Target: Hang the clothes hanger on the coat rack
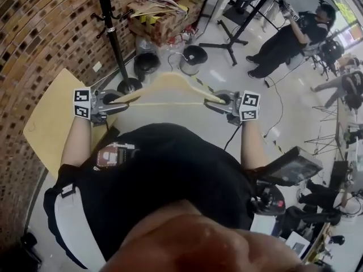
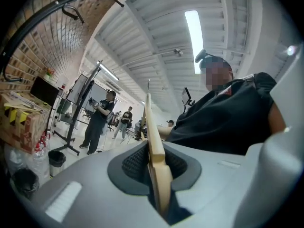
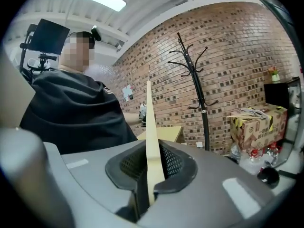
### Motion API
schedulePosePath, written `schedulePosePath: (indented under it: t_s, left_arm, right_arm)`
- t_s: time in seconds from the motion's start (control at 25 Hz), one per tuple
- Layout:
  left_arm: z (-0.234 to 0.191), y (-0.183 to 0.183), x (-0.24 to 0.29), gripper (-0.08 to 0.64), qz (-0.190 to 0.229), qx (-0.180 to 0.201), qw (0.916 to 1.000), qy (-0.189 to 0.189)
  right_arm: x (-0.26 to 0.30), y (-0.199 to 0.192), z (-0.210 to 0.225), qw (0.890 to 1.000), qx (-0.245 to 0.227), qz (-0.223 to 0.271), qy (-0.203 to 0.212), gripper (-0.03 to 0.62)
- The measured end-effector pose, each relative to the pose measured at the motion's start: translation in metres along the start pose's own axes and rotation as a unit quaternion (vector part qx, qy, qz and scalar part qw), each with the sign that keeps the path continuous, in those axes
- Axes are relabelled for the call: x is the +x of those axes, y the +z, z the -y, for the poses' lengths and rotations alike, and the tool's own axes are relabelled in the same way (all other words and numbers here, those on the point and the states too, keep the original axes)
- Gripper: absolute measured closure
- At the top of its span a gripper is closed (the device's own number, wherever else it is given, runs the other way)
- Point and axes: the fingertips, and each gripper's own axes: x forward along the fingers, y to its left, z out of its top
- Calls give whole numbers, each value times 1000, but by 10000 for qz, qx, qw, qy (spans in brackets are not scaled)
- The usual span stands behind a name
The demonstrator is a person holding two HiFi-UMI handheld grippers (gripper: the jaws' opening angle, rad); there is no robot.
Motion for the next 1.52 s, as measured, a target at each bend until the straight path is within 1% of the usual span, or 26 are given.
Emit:
schedulePosePath:
  t_s: [0.16,0.32,0.4,0.52,0.68,0.76,0.88,0.96,1.04,1.12,1.28,1.36,1.44,1.52]
  left_arm:
    - [-28,9,19,509,79,-55,9998,193]
    - [-75,19,25,511,86,-47,9996,275]
    - [-104,26,25,509,102,-14,9996,250]
    - [-160,45,19,511,135,83,9997,174]
    - [-232,62,17,509,233,-164,9996,-27]
    - [-265,76,16,511,245,-177,9995,-94]
    - [-303,94,8,511,227,-122,9997,-22]
    - [-318,100,3,511,224,-95,9997,94]
    - [-330,103,0,511,264,-98,9992,282]
    - [-342,105,-2,511,342,-98,9977,577]
    - [-360,113,-4,511,501,-83,9907,1261]
    - [-366,123,-5,511,633,6,9826,1745]
    - [-371,135,-2,511,763,138,9700,2306]
    - [-369,143,10,511,887,243,9561,2783]
  right_arm:
    - [-18,6,41,9997,-76,-46,233,540]
    - [-24,9,92,9996,-64,-49,284,540]
    - [-25,15,120,9996,-43,-75,274,541]
    - [-23,35,172,9997,-81,-129,171,541]
    - [-24,51,238,9998,23,-206,38,538]
    - [-27,63,270,9998,25,-220,7,540]
    - [-22,79,312,9999,11,-168,-21,538]
    - [-16,85,333,9998,15,-181,97,538]
    - [-12,90,355,9992,-29,-213,326,538]
    - [-7,96,382,9977,-106,-248,621,538]
    - [3,111,435,9906,-294,-371,1284,538]
    - [11,128,465,9827,-497,-454,1726,540]
    - [19,148,494,9717,-729,-534,2184,538]
    - [21,162,514,9579,-938,-642,2638,538]
